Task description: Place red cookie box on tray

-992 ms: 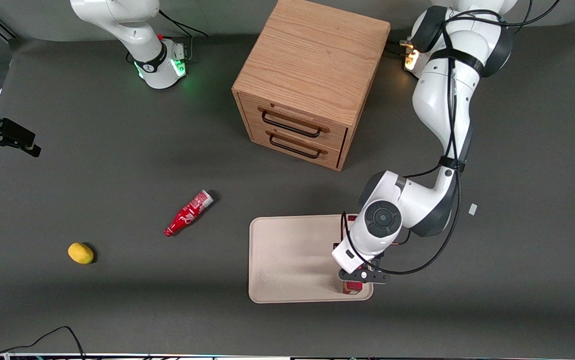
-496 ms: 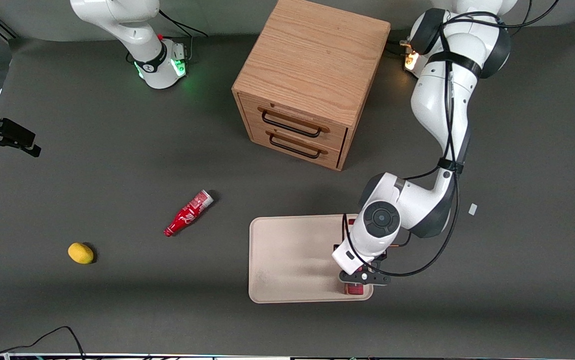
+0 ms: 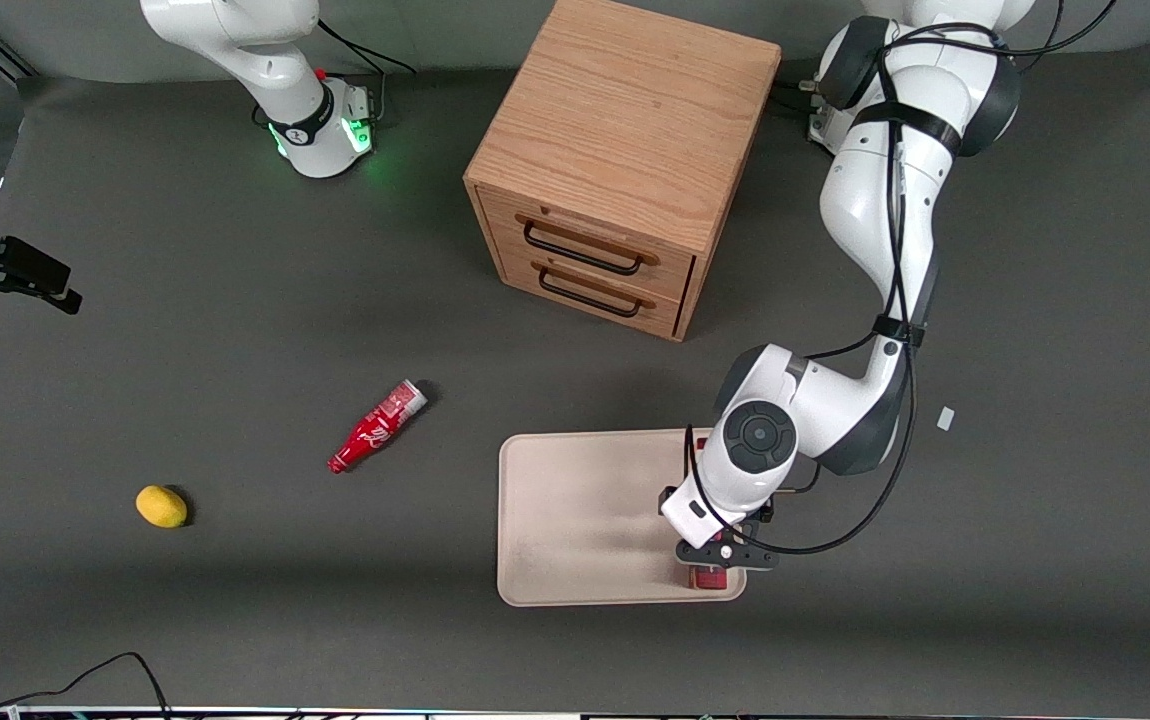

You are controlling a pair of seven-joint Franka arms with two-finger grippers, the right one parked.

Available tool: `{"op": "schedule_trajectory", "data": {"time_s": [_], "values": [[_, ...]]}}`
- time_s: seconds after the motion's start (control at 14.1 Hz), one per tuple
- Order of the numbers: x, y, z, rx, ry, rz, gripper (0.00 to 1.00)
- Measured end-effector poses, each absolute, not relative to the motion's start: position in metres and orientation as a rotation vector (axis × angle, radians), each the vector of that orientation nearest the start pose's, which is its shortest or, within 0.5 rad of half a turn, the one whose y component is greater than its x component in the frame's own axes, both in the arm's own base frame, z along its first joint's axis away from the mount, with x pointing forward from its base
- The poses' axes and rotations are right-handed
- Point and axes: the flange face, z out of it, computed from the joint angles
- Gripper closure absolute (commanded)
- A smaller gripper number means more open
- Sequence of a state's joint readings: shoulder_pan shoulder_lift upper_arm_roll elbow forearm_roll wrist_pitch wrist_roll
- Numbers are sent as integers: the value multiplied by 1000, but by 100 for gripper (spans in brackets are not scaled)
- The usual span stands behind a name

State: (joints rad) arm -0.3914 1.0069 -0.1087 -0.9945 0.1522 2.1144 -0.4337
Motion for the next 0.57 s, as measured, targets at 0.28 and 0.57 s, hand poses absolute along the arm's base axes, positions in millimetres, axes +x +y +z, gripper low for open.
{"op": "schedule_trajectory", "data": {"time_s": [0.28, 0.57], "values": [[712, -340, 274, -3109, 113, -84, 0], [711, -299, 391, -3102, 117, -19, 0]]}}
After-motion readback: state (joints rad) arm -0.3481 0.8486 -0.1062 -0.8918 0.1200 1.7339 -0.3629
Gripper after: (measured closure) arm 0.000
